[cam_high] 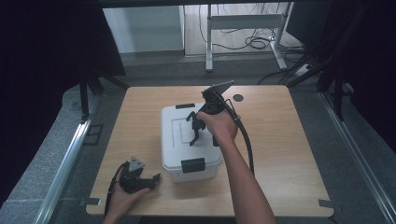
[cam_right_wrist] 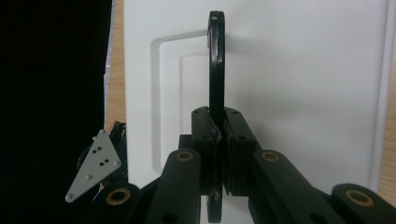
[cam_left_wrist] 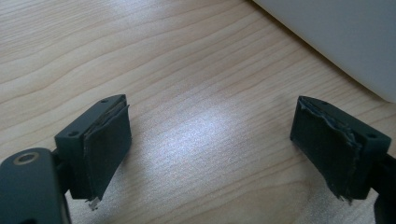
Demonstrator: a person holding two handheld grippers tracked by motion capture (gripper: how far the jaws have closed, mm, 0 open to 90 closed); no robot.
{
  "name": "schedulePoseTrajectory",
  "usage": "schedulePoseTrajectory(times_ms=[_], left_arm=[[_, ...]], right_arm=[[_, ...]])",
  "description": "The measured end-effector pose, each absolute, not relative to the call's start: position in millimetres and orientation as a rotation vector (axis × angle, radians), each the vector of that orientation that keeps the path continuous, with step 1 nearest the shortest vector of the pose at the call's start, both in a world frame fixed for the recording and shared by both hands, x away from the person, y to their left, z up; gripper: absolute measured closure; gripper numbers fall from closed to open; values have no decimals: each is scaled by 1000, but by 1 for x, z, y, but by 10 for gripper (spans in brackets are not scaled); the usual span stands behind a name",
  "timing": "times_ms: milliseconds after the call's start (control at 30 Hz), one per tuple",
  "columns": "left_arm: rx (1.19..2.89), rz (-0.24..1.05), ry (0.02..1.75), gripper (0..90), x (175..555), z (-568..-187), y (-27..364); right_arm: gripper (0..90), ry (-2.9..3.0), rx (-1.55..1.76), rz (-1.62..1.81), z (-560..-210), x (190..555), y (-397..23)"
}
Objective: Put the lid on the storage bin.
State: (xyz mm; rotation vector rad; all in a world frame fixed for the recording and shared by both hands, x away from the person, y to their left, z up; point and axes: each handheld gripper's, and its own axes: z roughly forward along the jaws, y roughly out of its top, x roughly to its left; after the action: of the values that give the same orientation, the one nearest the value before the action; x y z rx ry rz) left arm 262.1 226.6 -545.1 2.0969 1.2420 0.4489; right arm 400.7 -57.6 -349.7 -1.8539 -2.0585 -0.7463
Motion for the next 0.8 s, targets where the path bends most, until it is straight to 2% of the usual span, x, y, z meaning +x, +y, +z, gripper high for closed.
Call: schedulePoseTrajectory(times_ms=[567,633,767,800], left_arm=[[2099,448,1241,124,262,-545,227],[2099,449,1241,123,262,-545,227],[2099,448,1240,123,262,-545,227],[2099,448,1240,124,262,-545,227]], right_arm=[[827,-2117,-1821,-776,-356,400,-56],[794,-2148,-1798,-795,-355,399,-56],[671,-2182,-1749,-879,-350,396,-59],[671,-2182,-1749,-879,-350,396,-59]])
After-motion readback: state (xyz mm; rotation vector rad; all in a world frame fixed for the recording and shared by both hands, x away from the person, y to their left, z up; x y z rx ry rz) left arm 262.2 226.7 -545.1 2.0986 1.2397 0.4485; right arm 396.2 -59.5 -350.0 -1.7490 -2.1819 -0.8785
